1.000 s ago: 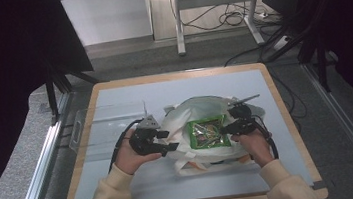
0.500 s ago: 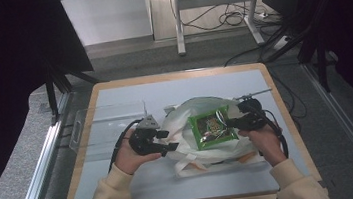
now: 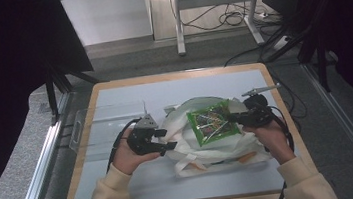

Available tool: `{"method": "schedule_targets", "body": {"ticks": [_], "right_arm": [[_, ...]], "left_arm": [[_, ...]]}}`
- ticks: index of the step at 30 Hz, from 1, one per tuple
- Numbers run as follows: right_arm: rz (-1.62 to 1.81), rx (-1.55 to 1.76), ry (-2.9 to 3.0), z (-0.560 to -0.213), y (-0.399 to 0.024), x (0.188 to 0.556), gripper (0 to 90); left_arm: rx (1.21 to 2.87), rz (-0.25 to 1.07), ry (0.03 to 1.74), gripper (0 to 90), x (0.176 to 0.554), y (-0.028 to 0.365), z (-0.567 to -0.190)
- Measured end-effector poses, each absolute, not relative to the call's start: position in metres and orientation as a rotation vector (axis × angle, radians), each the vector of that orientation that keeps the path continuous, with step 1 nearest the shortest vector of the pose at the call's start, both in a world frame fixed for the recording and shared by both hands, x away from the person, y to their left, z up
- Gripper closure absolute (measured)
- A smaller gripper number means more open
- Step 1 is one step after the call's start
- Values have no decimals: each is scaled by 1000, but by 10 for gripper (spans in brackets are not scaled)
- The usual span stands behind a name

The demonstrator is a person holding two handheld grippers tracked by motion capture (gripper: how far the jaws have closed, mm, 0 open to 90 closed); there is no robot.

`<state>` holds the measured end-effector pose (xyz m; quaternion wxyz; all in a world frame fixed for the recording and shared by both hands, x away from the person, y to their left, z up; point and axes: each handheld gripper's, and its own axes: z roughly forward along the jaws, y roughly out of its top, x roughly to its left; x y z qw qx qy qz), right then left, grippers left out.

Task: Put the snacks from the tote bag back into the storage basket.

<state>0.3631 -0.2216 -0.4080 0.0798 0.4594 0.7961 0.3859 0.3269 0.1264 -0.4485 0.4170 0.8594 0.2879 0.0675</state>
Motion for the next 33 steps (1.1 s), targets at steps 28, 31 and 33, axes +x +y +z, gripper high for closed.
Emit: {"method": "schedule_targets", "body": {"ticks": [28,31,33], "right_arm": [[1251,1135,2459,-403,-223,363,874],[1246,1111,2458,-400,-220,363,873],[1240,1093,2463,-398,-218,363,873]], "left_arm": [[2146,193,736,377,331,125,-437],[2140,196,724,377,334,125,-432],[2137,196,725,377,335,125,-430]]}}
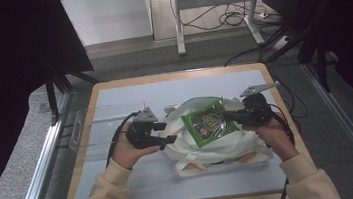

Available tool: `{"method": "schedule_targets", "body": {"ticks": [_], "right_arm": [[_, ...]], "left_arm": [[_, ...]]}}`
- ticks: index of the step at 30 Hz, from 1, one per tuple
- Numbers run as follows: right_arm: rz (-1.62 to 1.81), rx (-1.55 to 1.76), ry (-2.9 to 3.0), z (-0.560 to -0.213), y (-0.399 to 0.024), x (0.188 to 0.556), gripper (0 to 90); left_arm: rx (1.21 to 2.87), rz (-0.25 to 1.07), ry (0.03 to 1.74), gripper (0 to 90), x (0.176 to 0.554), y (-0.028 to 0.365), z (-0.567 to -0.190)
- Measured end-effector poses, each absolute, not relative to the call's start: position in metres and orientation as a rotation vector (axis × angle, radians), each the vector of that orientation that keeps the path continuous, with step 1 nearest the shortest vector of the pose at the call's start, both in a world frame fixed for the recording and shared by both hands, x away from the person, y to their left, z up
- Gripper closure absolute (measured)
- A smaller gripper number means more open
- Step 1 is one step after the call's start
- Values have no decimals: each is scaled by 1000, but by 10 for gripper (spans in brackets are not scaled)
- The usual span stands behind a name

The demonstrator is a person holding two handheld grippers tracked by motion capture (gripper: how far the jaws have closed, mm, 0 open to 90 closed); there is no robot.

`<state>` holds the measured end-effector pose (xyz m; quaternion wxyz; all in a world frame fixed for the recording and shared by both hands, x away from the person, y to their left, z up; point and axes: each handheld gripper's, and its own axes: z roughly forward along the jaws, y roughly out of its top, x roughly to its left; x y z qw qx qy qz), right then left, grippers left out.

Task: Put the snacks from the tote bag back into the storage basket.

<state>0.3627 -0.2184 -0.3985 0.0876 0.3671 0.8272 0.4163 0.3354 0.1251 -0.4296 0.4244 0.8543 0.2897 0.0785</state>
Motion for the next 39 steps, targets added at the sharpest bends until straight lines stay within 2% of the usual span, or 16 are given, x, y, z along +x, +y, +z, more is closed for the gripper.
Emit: {"method": "schedule_targets", "body": {"ticks": [22,28,31,34,39], "right_arm": [[1222,953,2501,-393,-204,364,870],[1233,893,2512,-390,-201,362,870],[1229,840,2517,-387,-198,360,870],[1227,801,2524,-386,-194,360,870],[1219,715,2537,-385,-189,358,870]], "left_arm": [[2184,168,661,407,364,95,-411],[2193,114,608,407,373,94,-410],[2210,105,581,423,375,92,-409],[2248,41,517,454,381,87,-409],[2328,20,466,550,383,77,-414]]}}
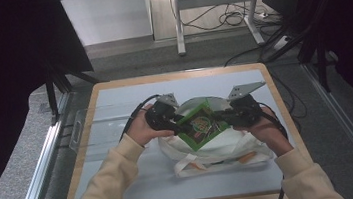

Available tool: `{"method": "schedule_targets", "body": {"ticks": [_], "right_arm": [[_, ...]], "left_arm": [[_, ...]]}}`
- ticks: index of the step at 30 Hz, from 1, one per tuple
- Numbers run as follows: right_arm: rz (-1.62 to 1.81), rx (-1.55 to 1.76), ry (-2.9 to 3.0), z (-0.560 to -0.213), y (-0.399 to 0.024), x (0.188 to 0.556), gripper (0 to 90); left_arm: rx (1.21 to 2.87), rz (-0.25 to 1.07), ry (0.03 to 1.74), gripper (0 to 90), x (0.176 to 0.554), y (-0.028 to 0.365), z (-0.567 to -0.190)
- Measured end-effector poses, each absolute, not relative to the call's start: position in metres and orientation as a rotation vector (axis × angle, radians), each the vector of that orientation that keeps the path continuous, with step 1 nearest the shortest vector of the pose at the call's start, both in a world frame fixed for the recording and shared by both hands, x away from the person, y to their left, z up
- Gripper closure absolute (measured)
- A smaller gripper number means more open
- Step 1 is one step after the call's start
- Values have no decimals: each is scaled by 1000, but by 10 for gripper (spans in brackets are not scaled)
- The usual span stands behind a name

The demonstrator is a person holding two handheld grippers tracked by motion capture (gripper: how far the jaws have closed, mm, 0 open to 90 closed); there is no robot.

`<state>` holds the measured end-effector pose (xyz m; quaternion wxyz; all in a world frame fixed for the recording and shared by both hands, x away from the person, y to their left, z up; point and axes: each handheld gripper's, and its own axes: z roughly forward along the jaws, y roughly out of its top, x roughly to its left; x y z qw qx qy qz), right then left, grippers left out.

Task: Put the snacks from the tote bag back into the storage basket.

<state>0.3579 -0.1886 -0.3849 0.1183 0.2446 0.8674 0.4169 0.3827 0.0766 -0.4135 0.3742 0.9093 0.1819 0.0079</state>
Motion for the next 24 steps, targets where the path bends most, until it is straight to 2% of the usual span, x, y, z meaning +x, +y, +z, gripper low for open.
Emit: {"method": "schedule_targets", "body": {"ticks": [10,17,24], "right_arm": [[1195,602,2518,-384,-186,354,849],[1212,608,2517,-384,-185,356,826],[1316,699,2487,-381,-190,356,672]], "left_arm": [[2324,-42,432,713,383,82,-417],[2314,-62,435,732,382,86,-416],[2288,-32,450,733,380,93,-413]]}}
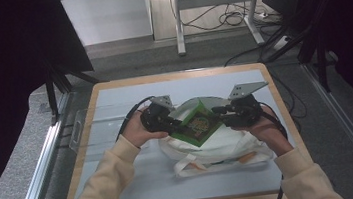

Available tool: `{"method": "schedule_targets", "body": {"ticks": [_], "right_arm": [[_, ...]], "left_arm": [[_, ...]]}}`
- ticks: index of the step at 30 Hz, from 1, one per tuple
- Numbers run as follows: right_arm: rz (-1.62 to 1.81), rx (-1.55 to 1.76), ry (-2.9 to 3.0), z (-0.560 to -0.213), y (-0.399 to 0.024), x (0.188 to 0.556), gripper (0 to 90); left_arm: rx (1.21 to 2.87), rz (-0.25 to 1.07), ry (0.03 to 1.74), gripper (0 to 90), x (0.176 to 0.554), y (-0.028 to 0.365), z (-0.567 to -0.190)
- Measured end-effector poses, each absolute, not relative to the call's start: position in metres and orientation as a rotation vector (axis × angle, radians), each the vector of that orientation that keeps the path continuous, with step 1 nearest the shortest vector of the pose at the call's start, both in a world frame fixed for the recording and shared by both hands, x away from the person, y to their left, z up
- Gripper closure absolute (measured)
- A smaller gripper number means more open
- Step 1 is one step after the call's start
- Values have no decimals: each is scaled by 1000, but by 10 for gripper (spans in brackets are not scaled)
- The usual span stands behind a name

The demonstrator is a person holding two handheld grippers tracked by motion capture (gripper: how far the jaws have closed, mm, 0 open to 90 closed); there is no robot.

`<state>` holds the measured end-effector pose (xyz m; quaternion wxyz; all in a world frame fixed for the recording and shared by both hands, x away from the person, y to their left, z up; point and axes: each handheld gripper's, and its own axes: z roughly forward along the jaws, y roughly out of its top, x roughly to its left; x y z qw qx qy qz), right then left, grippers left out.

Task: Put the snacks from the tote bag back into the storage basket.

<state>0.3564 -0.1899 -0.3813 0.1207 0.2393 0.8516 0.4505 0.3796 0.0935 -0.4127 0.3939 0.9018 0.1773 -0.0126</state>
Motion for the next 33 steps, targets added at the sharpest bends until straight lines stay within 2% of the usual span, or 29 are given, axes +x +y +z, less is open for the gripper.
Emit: {"method": "schedule_targets", "body": {"ticks": [2,5,6,16,24,33], "right_arm": [[1337,727,2468,-380,-193,355,575],[1353,760,2436,-380,-197,353,523],[1379,804,2394,-380,-202,349,464],[1443,992,2309,-402,-215,340,347],[1527,1099,2269,-419,-212,336,311],[1463,1079,2301,-434,-200,330,303]], "left_arm": [[2276,-11,457,732,379,96,-412],[2262,-7,466,733,379,98,-411],[2239,-5,479,732,377,100,-410],[2196,46,537,732,372,105,-413],[2144,56,566,731,364,111,-421],[2113,69,572,730,356,119,-428]]}}
